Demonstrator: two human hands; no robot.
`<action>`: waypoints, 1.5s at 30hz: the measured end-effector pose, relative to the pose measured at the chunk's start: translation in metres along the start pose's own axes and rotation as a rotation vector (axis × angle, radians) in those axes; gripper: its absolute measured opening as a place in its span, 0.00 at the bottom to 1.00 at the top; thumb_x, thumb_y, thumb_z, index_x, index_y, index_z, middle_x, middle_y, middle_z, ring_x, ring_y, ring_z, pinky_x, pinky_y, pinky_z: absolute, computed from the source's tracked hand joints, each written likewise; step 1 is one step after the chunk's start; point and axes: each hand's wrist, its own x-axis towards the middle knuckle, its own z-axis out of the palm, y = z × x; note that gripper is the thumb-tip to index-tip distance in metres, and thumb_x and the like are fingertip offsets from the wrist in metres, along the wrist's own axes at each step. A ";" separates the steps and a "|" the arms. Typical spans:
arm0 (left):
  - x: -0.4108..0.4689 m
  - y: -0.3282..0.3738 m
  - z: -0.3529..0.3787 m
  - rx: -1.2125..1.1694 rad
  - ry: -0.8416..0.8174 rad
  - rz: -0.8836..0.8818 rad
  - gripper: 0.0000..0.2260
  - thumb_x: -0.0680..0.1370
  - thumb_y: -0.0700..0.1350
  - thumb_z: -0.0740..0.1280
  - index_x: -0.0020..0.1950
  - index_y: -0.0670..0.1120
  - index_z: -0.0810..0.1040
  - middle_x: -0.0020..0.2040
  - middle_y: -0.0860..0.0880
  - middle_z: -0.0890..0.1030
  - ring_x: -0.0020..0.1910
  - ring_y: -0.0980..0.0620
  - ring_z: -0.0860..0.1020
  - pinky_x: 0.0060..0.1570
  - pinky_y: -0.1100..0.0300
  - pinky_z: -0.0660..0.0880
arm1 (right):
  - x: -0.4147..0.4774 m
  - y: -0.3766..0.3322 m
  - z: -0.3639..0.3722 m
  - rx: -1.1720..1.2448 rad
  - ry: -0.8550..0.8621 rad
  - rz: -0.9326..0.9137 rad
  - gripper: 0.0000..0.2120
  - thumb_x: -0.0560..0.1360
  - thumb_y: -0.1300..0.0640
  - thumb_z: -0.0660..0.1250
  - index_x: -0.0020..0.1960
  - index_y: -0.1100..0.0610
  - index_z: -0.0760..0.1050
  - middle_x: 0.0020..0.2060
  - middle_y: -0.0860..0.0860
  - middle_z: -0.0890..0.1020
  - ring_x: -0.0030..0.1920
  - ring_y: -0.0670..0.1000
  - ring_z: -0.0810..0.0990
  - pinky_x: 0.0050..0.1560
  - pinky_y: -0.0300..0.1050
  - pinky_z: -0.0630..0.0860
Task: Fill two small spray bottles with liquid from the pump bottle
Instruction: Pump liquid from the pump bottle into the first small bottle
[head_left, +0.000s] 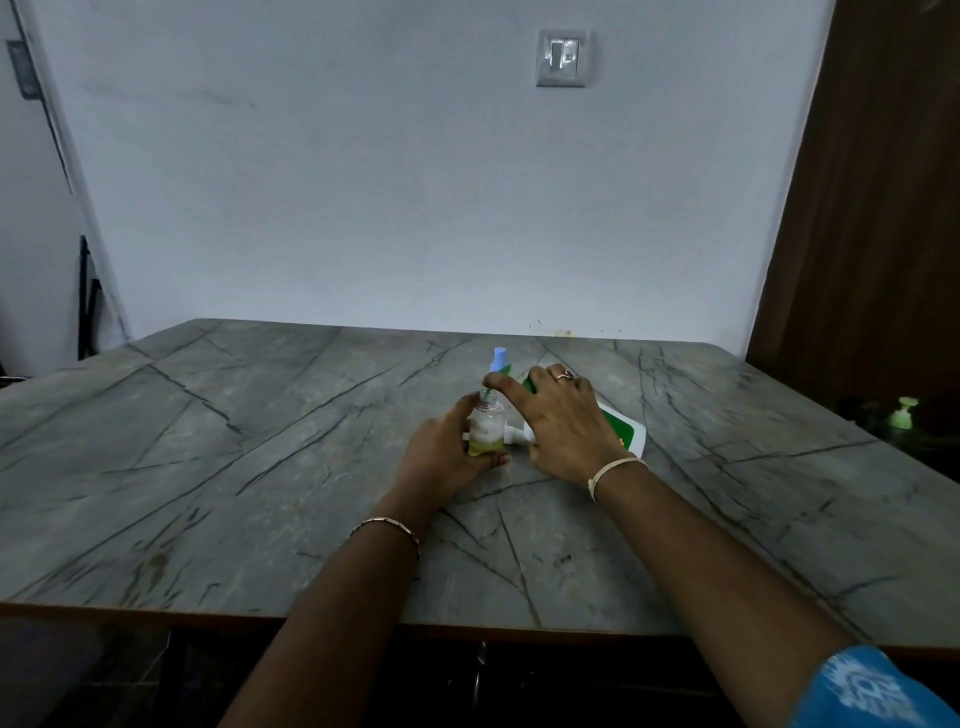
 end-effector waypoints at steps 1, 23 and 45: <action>0.000 0.000 0.000 0.000 0.001 -0.006 0.40 0.66 0.54 0.77 0.74 0.51 0.62 0.62 0.45 0.79 0.56 0.49 0.79 0.58 0.54 0.76 | -0.001 0.001 0.000 -0.005 -0.003 -0.005 0.39 0.70 0.55 0.68 0.74 0.42 0.51 0.57 0.54 0.72 0.60 0.57 0.69 0.57 0.53 0.68; -0.001 0.000 -0.001 0.013 -0.008 -0.019 0.40 0.67 0.55 0.76 0.74 0.51 0.62 0.62 0.45 0.79 0.57 0.48 0.79 0.58 0.55 0.76 | -0.003 0.000 -0.003 0.005 -0.033 0.015 0.40 0.70 0.55 0.68 0.75 0.42 0.50 0.59 0.54 0.72 0.61 0.57 0.68 0.57 0.53 0.67; -0.003 0.007 -0.002 0.048 0.029 0.020 0.37 0.67 0.57 0.75 0.72 0.50 0.64 0.59 0.46 0.80 0.54 0.48 0.80 0.55 0.55 0.76 | -0.001 0.000 -0.004 0.054 -0.023 -0.005 0.38 0.70 0.55 0.69 0.74 0.45 0.54 0.58 0.54 0.72 0.60 0.57 0.69 0.57 0.54 0.68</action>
